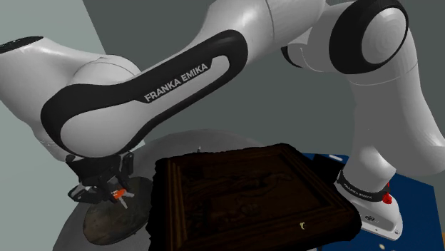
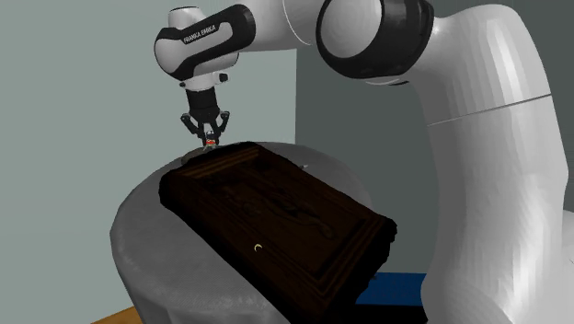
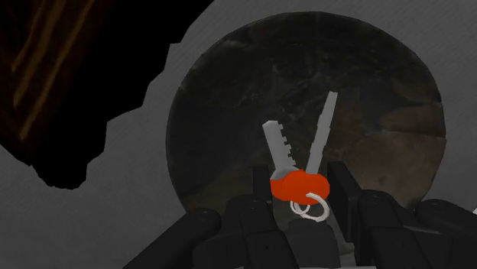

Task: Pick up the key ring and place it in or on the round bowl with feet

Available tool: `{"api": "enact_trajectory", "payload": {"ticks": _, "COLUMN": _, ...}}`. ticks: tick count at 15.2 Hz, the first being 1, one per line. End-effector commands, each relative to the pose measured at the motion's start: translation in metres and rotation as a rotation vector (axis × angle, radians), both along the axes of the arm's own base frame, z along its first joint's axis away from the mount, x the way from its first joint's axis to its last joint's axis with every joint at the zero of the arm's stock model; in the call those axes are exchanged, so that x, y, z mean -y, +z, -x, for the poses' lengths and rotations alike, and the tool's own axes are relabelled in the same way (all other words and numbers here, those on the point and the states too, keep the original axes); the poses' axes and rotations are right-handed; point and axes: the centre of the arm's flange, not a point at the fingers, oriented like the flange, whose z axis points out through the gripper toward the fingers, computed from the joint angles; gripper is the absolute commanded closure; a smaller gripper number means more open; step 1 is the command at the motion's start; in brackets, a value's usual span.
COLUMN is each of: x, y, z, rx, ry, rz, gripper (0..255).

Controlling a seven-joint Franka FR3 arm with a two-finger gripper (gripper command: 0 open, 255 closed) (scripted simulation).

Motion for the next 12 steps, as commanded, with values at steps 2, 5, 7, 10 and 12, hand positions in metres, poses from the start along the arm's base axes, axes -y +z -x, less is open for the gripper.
{"api": "enact_trajectory", "payload": {"ticks": 2, "x": 0.001, "y": -0.016, "z": 0.000, "rx": 0.000, "ry": 0.000, "rz": 0.000, "gripper": 255}}
{"api": "enact_trajectory", "payload": {"ticks": 5, "x": 0.001, "y": -0.031, "z": 0.000, "rx": 0.000, "ry": 0.000, "rz": 0.000, "gripper": 255}}
{"api": "enact_trajectory", "payload": {"ticks": 7, "x": 0.001, "y": -0.042, "z": 0.000, "rx": 0.000, "ry": 0.000, "rz": 0.000, "gripper": 255}}
{"api": "enact_trajectory", "payload": {"ticks": 10, "x": 0.001, "y": -0.043, "z": 0.000, "rx": 0.000, "ry": 0.000, "rz": 0.000, "gripper": 255}}
{"api": "enact_trajectory", "payload": {"ticks": 12, "x": 0.001, "y": -0.043, "z": 0.000, "rx": 0.000, "ry": 0.000, "rz": 0.000, "gripper": 255}}
